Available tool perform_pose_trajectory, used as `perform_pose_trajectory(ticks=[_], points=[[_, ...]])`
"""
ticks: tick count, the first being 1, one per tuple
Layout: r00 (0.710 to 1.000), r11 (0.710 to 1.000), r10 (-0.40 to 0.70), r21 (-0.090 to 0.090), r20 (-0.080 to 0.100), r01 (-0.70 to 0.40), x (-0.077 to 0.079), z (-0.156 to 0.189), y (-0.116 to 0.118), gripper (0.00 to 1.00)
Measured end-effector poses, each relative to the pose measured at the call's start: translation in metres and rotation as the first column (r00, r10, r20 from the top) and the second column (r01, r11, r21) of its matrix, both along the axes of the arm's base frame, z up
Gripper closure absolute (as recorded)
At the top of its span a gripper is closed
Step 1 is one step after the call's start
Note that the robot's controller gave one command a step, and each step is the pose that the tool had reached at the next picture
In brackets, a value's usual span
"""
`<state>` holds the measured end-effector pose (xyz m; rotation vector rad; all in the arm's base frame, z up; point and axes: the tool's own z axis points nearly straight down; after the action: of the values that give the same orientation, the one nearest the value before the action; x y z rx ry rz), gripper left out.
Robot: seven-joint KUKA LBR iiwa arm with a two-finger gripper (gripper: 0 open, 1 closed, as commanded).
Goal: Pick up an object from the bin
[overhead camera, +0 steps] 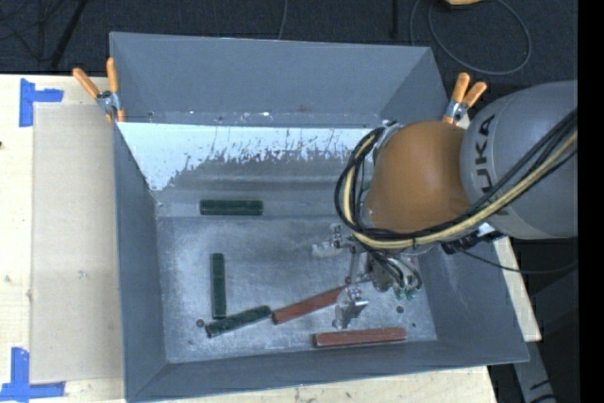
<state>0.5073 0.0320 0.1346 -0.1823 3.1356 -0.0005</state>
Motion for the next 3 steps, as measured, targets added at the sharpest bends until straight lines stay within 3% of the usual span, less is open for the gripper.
perform_pose_trajectory(ticks=[1,2,3], points=[[0.999,0.999,0.043,0.0,-0.003,-0.043,-0.006,0.019,0.073,0.0],[0.983,0.983,0.186,0.002,-0.001,-0.186,-0.005,0.012,0.084,0.0],[0.993,0.993,0.122,0.001,0.0,-0.122,-0.001,-0.059,0.091,0.0]])
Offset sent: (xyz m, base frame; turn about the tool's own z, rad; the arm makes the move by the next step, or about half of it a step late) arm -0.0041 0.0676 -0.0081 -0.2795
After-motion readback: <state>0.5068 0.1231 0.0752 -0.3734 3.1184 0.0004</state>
